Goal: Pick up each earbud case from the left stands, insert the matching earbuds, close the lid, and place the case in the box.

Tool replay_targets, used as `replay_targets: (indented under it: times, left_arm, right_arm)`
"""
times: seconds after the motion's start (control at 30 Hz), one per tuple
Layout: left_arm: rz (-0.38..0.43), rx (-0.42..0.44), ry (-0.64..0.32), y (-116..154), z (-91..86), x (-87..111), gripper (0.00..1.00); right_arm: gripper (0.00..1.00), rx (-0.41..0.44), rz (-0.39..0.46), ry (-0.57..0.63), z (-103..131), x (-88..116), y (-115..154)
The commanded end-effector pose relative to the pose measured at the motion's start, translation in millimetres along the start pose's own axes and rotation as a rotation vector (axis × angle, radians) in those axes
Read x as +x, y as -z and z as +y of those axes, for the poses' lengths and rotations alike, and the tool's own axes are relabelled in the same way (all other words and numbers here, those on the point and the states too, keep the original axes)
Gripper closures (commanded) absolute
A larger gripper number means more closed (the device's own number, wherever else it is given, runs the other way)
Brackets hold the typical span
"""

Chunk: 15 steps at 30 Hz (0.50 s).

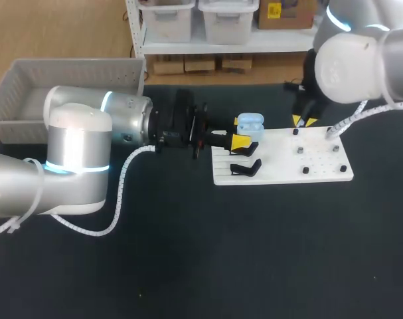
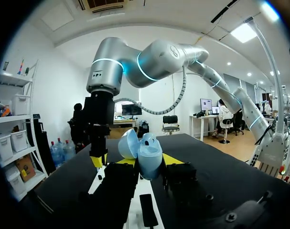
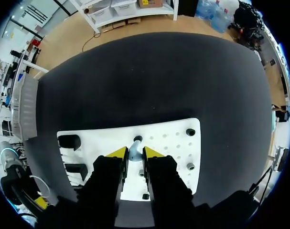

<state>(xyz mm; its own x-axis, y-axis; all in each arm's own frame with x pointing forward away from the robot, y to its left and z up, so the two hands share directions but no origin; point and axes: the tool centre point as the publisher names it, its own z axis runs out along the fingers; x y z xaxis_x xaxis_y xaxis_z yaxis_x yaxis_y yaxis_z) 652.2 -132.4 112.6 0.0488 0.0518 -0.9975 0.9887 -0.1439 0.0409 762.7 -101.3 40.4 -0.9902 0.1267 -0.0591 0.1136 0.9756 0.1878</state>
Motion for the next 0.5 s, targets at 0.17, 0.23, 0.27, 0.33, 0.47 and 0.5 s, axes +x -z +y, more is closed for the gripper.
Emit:
replay_targets:
  times: [0.17,0.23,0.27,0.33,0.47,0.5]
  left_arm:
    - [0.002,0.003,0.001,0,1.1,0.3,1.00]
    - [0.002,0.003,0.001,0,1.1,0.3,1.00]
    - [0.002,0.003,0.001,0,1.1,0.3,1.00]
    - [0.002,0.003,0.001,0,1.1,0.3,1.00]
    - [0.002,0.003,0.001,0,1.1,0.3,1.00]
    - [0.002,0.003,0.001,0,1.1,0.3,1.00]
  right_arm:
    - [1.00,-0.026,-0.083,0.042,5,38,61]
    - [1.00,-0.036,-0.082,0.062,10,44,76]
    - [1.00,-0.038,-0.079,0.072,14,48,84]
    - [1.00,-0.048,-0.072,0.092,20,55,98]
    - [1.00,-0.062,-0.063,0.141,32,69,124]
    - [1.00,-0.070,-0.049,0.156,36,73,130]
